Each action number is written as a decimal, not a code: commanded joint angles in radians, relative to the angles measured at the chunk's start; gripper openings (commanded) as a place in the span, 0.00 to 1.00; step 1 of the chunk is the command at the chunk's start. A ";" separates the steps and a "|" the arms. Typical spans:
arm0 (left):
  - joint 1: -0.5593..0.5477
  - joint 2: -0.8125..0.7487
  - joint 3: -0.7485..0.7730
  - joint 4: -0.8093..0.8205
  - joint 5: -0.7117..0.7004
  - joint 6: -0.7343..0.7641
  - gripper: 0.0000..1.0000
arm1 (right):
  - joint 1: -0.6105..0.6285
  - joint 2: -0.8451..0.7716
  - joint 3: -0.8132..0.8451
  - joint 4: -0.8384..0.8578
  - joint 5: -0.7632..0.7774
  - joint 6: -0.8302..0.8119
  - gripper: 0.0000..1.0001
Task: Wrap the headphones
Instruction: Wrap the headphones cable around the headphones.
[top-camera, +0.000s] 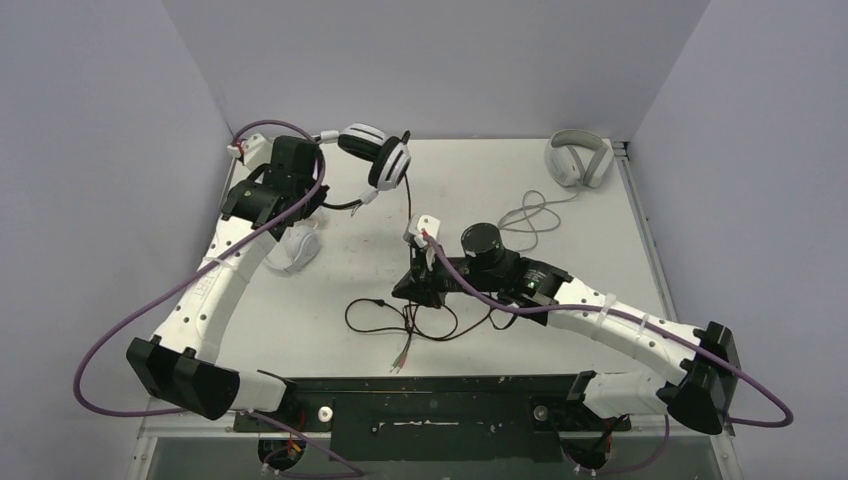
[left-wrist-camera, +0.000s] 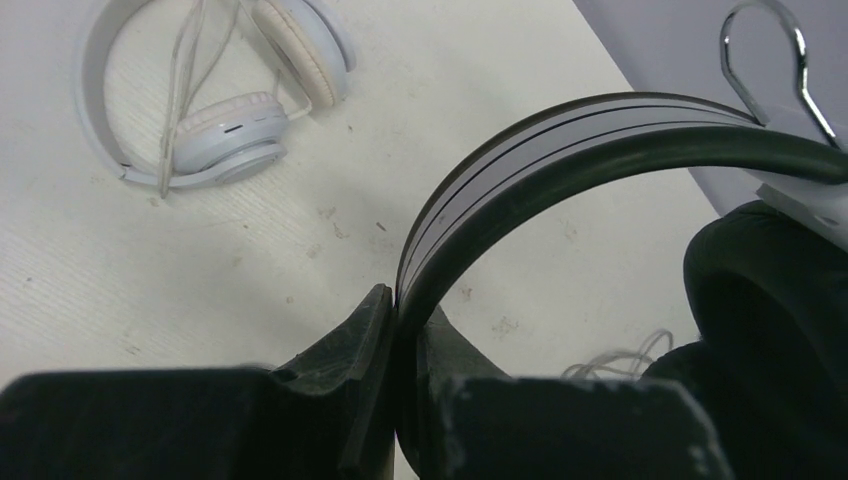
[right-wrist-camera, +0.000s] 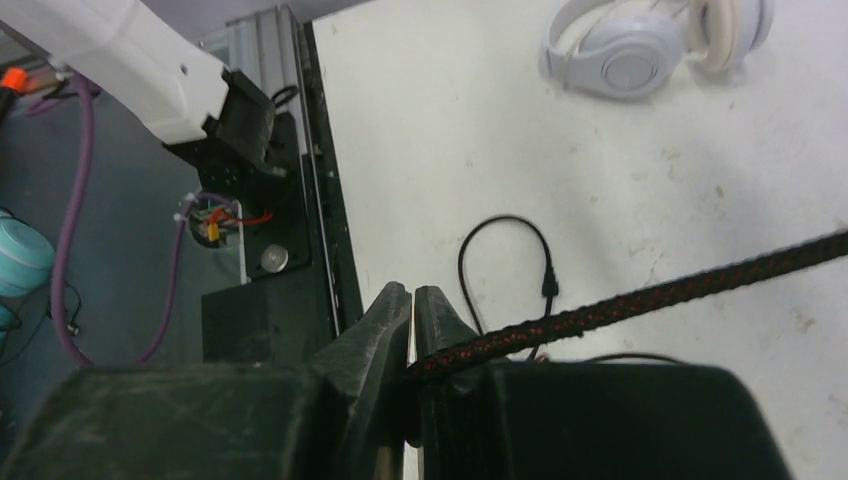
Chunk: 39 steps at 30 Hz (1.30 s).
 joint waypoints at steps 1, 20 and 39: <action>0.025 -0.021 0.159 0.087 0.179 -0.090 0.00 | -0.004 -0.004 -0.128 0.120 -0.007 0.040 0.00; 0.026 -0.001 0.037 0.235 0.524 -0.226 0.00 | 0.044 0.297 -0.084 0.370 -0.097 0.095 0.00; 0.025 -0.012 -0.043 0.209 0.831 -0.027 0.00 | -0.155 0.363 -0.138 0.500 -0.325 0.060 0.00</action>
